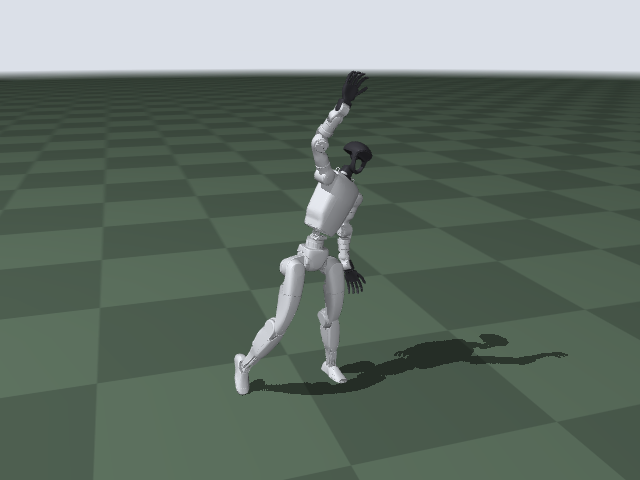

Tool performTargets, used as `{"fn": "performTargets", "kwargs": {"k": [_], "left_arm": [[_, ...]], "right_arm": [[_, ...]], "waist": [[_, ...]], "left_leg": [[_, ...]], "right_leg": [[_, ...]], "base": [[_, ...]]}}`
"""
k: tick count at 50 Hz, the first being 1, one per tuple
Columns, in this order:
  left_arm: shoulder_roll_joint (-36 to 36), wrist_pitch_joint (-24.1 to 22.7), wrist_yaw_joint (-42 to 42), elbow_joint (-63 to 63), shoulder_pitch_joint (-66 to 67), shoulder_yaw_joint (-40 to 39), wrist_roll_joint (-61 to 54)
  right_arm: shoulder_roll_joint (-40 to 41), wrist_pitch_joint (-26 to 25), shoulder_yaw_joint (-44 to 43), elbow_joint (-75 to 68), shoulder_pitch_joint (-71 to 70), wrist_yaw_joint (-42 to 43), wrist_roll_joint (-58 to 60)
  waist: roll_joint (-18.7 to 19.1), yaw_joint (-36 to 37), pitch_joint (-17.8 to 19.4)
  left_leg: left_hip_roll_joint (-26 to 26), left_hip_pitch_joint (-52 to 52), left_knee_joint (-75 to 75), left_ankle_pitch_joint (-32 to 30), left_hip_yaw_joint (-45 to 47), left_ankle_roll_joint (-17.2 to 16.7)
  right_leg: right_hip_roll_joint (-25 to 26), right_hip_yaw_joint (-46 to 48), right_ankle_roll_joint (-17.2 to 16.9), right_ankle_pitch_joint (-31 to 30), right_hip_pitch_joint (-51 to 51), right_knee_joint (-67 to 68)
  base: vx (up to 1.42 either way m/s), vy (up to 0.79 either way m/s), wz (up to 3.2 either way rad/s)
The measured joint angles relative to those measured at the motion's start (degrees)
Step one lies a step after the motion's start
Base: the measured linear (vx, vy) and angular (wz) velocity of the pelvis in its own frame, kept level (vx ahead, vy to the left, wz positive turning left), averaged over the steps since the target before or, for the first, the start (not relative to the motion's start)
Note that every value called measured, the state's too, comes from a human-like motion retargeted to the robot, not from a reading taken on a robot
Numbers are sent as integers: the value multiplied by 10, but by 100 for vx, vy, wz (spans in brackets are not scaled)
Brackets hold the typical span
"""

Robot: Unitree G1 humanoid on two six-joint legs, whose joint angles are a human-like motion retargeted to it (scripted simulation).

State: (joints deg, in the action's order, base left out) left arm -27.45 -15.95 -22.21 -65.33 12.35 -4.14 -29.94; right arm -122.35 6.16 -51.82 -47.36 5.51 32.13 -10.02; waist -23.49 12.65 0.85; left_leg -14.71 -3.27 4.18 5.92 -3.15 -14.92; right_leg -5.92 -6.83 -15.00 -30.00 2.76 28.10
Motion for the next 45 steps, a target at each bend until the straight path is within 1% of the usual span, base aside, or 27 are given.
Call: {"fn": "performTargets", "kwargs": {"k": [2, 5, 7, 10, 13, 16, 18, 20, 22, 28, 33, 35, 37, 39, 42, 45], "left_arm": [[-14, -6, -3, -1, -5, 3, 7], [-69, -16, -6, 3, -16, 8, 15], [-88, -21, -3, 6, -35, 22, 12], [-111, -29, 0, 20, -64, 42, 6], [-123, -36, 1, 39, -97, 63, -3], [-126, -42, 4, 64, -120, 78, -15], [-123, -43, 8, 82, -124, 80, -24], [-116, -44, 13, 96, -117, 72, -34], [-104, -44, 15, 102, -100, 55, -44], [-71, -34, 9, 77, -43, 14, -56], [-56, -14, 13, 44, -20, 12, -49], [-48, -8, 17, 38, -17, 12, -46], [-34, -4, 19, 38, -17, 11, -44], [-20, -1, 19, 42, -17, 6, -44], [4, 2, 18, 52, -17, 5, -47], [22, 8, 22, 63, -19, 10, -53]], "right_arm": [[-59, -1, -40, 52, 41, 5, 77], [-66, 6, -76, 153, 78, 9, 163], [-66, 2, -98, 234, 97, 0, 217], [-66, 7, -114, 319, 109, -19, 259], [-66, 5, -126, 373, 116, -39, 289], [-66, -1, -133, 392, 119, -52, 306], [-66, -7, -133, 388, 118, -57, 310], [-66, -11, -131, 373, 116, -59, 307], [-66, -13, -130, 351, 113, -60, 297], [-66, -22, -140, 233, 112, -59, 236], [-66, -32, -192, 105, 124, -56, 142], [-66, -31, -222, 61, 130, -51, 95], [-66, -25, -251, 28, 139, -40, 47], [-66, -15, -283, -2, 154, -25, -3], [-66, -3, -324, -47, 185, -3, -70], [-64, -4, -369, -108, 231, 9, -131]], "waist": [[-9, 2, 3], [-51, 16, 10], [-56, 37, 21], [-58, 76, 41], [-57, 120, 63], [-52, 155, 77], [-49, 169, 78], [-47, 173, 70], [-47, 170, 59], [-51, 137, 17], [-51, 109, -6], [-41, 99, -14], [-19, 87, -23], [11, 74, -30], [66, 57, -36], [125, 46, -32]], "left_leg": [[-1, -7, 0, 6, -7, 0], [-5, -13, 0, 14, -17, 0], [-14, -19, -1, 19, -23, 0], [-31, -23, -1, 25, -30, -1], [-42, -19, -2, 23, -35, -1], [-48, -6, -1, 15, -33, -1], [-46, 6, 0, 6, -29, -1], [-41, 18, 2, -4, -20, -1], [-31, 26, 5, -12, -5, -1], [15, 38, 8, -22, 59, -1], [63, 46, 5, -29, 126, -1], [72, 55, 1, -35, 153, -1], [67, 68, -11, -43, 177, -1], [51, 79, -22, -54, 198, -1], [14, 85, -35, -79, 222, -1], [-26, 76, -49, -108, 242, -1]], "right_leg": [[11, -16, 0, 0, -8, 7], [27, -35, 0, 0, -18, 13], [40, -43, 0, 0, -31, 8], [58, -50, 0, 0, -48, -8], [63, -47, 0, 0, -63, -37], [57, -34, 0, 0, -74, -80], [45, -19, 0, 6, -76, -106], [29, 0, 0, 21, -73, -125], [7, 22, 0, 50, -63, -127], [-77, 111, 0, 168, -32, -117], [-157, 204, 0, 261, -9, -119], [-174, 235, 0, 284, 1, -134], [-172, 247, 0, 297, 11, -159], [-154, 240, 0, 305, 21, -186], [-115, 210, 0, 313, 31, -217], [-74, 176, 0, 316, 30, -236]], "base": [[15, -13, 43], [11, -13, 35], [5, -11, 31], [-2, -7, 25], [-12, -2, 14], [-19, 4, -6], [-20, 7, -27], [-18, 6, -46], [-16, 3, -67], [-12, -5, -92], [-13, -15, -114], [-18, -26, -127], [-20, -36, -128], [-19, -46, -123], [-12, -54, -113], [-4, -54, -110]]}}
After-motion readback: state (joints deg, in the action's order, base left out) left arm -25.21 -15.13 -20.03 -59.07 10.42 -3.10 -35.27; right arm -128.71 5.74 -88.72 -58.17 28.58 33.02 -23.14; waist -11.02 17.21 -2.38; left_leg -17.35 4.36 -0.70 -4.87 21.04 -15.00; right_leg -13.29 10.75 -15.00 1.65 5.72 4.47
